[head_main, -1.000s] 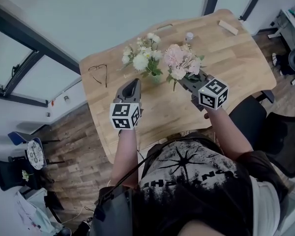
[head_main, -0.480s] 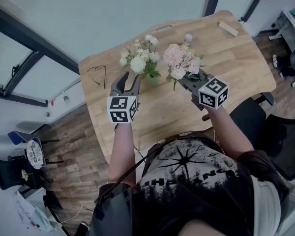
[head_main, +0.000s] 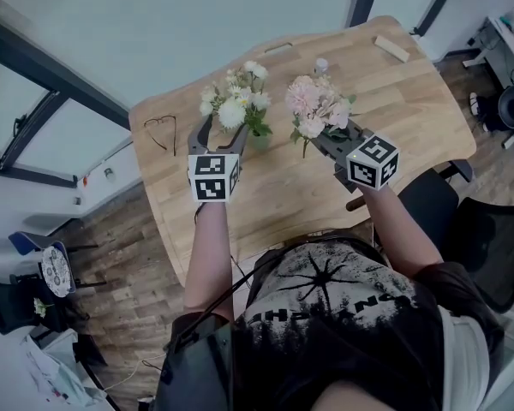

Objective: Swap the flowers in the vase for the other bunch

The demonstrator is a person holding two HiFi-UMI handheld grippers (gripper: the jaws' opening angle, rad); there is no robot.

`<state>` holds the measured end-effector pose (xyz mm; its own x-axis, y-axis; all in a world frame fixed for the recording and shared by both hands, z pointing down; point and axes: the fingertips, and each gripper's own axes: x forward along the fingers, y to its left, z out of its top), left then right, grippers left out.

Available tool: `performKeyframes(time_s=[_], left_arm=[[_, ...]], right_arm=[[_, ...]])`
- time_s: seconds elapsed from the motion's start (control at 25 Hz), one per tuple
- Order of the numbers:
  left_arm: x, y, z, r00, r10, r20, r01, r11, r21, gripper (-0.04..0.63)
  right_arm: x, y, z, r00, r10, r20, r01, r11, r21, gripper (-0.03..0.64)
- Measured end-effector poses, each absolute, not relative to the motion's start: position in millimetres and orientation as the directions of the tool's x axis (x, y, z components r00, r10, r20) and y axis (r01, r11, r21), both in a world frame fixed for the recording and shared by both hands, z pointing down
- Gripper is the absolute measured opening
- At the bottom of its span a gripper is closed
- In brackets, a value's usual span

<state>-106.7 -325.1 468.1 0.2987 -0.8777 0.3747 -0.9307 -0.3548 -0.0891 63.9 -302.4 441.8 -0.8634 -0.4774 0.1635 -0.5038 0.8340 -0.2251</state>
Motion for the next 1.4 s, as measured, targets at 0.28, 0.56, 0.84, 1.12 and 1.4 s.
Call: performKeyframes(time_s=[0.28,0.56,0.84,1.12,1.4], left_arm=[[-104,-334,474,0.294,-0.865,0.406,-0.926,-0.364,-0.105,0.337],[-102,-343,483,0.295,-0.856,0.425,-0.925,-0.367,-0.098,0.337],[-104,-348,477,0.299,-0.871,0.391,-0.925,-0.365,-0.107,0.263],[-106,-348,477,0.306,-0.871,0.385,-0.925,-0.367,-0.095,0.116],[-106,-344,475,0.306,-0.875,0.376,-0.925,-0.366,-0.099,0.095]], right_arm=[[67,-306,445,-0.864,-0.471,0.177,-0.502,0.834,-0.229,0.057],[69,-316,454,-0.867,-0.460,0.191,-0.496,0.834,-0.244,0.057],[69,-323,459,-0.867,-0.457,0.200,-0.496,0.832,-0.249,0.057],[72,-325,463,-0.864,-0.462,0.201,-0.502,0.825,-0.260,0.057],[72,-323,463,-0.864,-0.463,0.200,-0.502,0.824,-0.262,0.057]])
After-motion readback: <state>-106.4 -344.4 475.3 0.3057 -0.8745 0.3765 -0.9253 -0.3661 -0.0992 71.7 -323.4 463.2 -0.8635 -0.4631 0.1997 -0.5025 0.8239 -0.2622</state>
